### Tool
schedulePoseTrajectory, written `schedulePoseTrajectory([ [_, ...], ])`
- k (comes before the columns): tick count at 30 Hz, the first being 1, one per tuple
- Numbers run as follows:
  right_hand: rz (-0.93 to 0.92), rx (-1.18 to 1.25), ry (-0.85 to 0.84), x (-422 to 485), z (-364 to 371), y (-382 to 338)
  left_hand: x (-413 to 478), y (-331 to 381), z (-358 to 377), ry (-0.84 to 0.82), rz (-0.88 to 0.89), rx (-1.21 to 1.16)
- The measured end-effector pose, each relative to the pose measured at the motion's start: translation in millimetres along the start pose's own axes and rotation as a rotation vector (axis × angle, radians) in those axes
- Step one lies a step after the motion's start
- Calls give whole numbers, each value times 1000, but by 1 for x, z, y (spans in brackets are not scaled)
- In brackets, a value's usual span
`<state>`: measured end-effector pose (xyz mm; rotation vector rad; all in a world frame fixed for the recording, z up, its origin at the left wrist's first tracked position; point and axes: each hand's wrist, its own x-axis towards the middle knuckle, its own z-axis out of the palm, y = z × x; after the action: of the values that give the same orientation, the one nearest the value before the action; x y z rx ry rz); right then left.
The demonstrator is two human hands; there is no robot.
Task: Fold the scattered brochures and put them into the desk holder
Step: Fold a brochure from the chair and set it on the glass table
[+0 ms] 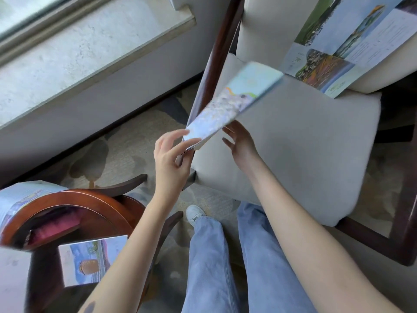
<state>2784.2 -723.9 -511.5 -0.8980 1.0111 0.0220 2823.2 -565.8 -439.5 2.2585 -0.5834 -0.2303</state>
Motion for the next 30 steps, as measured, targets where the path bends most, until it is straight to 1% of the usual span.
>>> schedulePoseTrajectory([
  [2, 42, 1, -26, -5, -8, -2, -2, -1, -1, 50, -4, 32],
  [3, 22, -19, -92, -7, -15, -3, -2, -1, -2, 73, -45, 8],
  [4, -29, -53, -216, -13, -18, -5, -2, -1, -3, 93, -101, -37],
  [5, -95, -97, -258, -21, -22, -11, -2, -1, -5, 109, -156, -96],
  [6, -164, -127, -239, -27, -25, -17, -1, -2, -6, 123, -195, -148],
  [7, -95, -72, -275, -32, -31, -20, 0, -5, -8, 138, -215, -177],
  [8, -30, 17, -352, -35, -38, -21, -1, -7, -11, 151, -221, -186],
  [11, 110, 139, -488, -60, -39, -33, -2, -16, -22, 171, -217, -245],
  [12, 107, 169, -574, -71, -37, -39, -3, -17, -26, 176, -228, -283],
  [13, 46, 117, -677, -70, -37, -36, -4, -17, -32, 191, -247, -323],
  [14, 240, 128, -767, -66, -38, -32, -5, -17, -36, 219, -259, -361],
  [15, 194, 15, -668, -65, -38, -34, -7, -17, -40, 257, -266, -391],
  [16, 129, -73, -633, -66, -34, -37, -9, -17, -44, 296, -272, -426],
  [18, 132, -107, -652, -62, -26, -35, -13, -18, -52, 374, -316, -563],
  [19, 112, -164, -608, -58, -17, -32, -16, -20, -55, 414, -367, -644],
  [20, 72, -254, -572, -61, -4, -31, -19, -24, -58, 450, -455, -719],
  [21, 23, -329, -563, -62, 7, -28, -22, -28, -61, 455, -585, -786],
  [22, -10, -382, -549, -66, 19, -25, -26, -35, -62, 411, -720, -858],
  [23, -31, -421, -531, -69, 29, -21, -32, -43, -62, 346, -814, -914],
  [24, -40, -450, -508, -73, 39, -17, -40, -49, -62, 271, -864, -949],
  [25, -52, -473, -493, -76, 49, -11, -52, -54, -63, 209, -879, -931],
  [26, -58, -492, -488, -80, 58, -6, -64, -59, -65, 197, -867, -883],
  [28, -64, -521, -484, -87, 75, 9, -88, -71, -69, 265, -803, -816],
  [30, -56, -577, -474, -93, 91, 27, -111, -86, -77, 368, -790, -823],
])
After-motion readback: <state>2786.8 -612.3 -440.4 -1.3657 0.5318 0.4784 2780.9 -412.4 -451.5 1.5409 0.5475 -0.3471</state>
